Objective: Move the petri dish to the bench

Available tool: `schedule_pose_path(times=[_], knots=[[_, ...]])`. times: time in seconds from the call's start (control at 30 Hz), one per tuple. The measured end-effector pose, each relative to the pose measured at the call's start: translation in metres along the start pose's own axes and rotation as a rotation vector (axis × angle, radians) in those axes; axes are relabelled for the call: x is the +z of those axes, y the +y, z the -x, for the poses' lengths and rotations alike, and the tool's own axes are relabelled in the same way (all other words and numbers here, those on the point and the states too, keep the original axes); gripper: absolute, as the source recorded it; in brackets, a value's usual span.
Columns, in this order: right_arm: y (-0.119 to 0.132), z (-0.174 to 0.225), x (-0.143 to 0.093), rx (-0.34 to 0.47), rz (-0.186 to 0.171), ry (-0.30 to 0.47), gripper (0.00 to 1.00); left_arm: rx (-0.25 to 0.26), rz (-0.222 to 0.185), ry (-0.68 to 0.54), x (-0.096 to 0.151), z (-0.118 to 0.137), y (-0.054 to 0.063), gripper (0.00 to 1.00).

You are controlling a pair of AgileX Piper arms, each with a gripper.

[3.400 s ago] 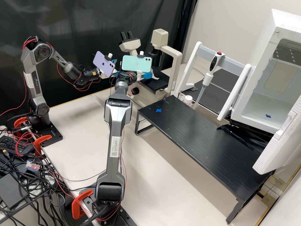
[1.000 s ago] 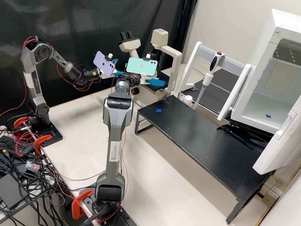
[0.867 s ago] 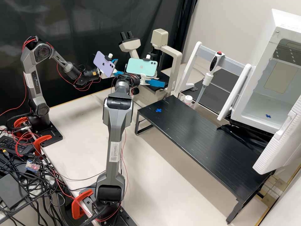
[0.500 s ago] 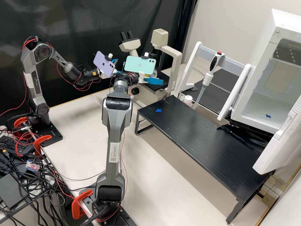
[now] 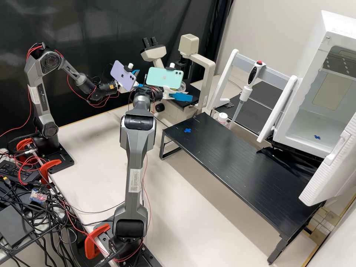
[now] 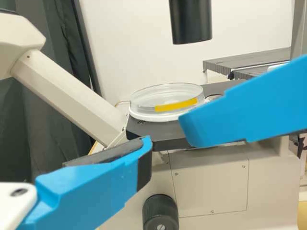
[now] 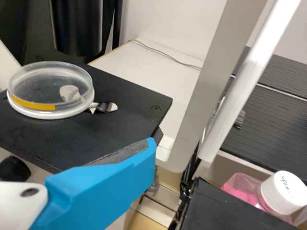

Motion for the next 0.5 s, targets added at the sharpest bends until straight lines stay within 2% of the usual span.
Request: schedule_pose_path(times=[0.13,0.17,0.23,0.33,0.5], knots=[[0.0000,-0.0024,-0.0020,0.005,-0.019,0.004,1.00,0.000,0.000,0.000,0.0000,0.0000,0.0000,1.00],[0.0002,-0.0024,-0.0022,0.007,-0.047,0.006,1.00,0.000,0.000,0.000,0.0000,0.0000,0.0000,1.00],[0.0013,-0.0024,-0.0030,0.019,-0.071,0.016,1.00,0.000,0.000,0.000,0.0000,0.0000,0.0000,1.00],[0.0023,-0.0024,-0.0038,0.038,-0.089,0.033,1.00,0.000,0.000,0.000,0.0000,0.0000,0.0000,1.00],[0.0018,-0.0001,-0.0018,0.037,-0.083,0.039,1.00,0.000,0.000,0.000,0.0000,0.0000,0.0000,1.00]])
